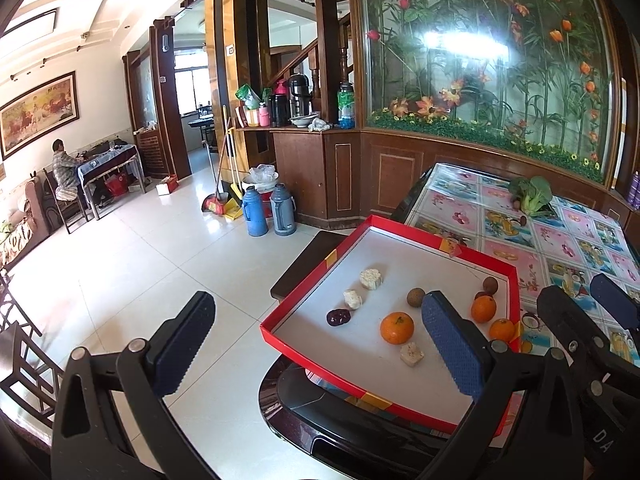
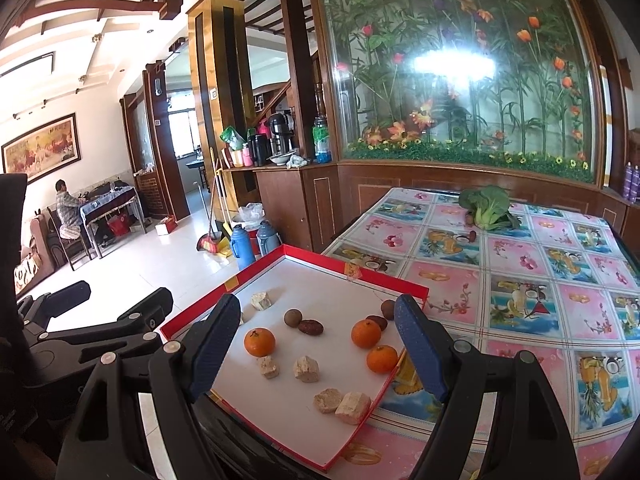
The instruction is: Organize fruits
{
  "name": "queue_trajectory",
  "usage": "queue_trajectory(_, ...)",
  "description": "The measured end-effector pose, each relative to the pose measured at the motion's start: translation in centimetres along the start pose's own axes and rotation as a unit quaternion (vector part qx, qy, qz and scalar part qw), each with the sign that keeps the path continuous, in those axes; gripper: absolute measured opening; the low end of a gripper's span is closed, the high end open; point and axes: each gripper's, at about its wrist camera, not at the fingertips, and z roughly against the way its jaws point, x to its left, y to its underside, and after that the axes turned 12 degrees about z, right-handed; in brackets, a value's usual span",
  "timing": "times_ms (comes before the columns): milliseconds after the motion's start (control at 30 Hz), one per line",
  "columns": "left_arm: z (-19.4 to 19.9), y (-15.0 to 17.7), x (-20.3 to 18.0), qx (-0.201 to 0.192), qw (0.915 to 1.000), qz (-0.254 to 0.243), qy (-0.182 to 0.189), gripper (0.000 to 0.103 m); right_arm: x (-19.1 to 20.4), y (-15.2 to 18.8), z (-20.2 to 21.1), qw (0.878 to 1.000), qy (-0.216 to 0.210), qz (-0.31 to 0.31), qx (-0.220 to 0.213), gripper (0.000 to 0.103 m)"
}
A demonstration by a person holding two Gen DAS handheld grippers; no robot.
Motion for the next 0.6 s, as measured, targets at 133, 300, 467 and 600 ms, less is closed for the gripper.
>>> queue_trajectory(133,0.08,0.06,-0.20,0.002,1.0000,-0.002,0.002,0.103,-0.36,0.10,0.10,1.000,0.001,-0.004,-0.001,0.079)
queue_trajectory(300,0.02,0.14,-0.47,0.003,1.0000,-0.002,0.004,0.103,-0.52,0.20,0.09,1.000,0.001,-0.006,0.000,0.079)
queue_trajectory(467,-0.31,0.03,-0.68,0.007,1.0000,-0.001,0.005,0.103,-0.61,0.21,0.05,1.000,0.002,-0.005,0.000,0.079)
queue_trajectory(600,-0.79,-0.11,-0.59,0.011,0.9999,0.000,0.004,0.103,-0.67,0.15,-0.06,1.000,0.003,-0.003,-0.001,0.079)
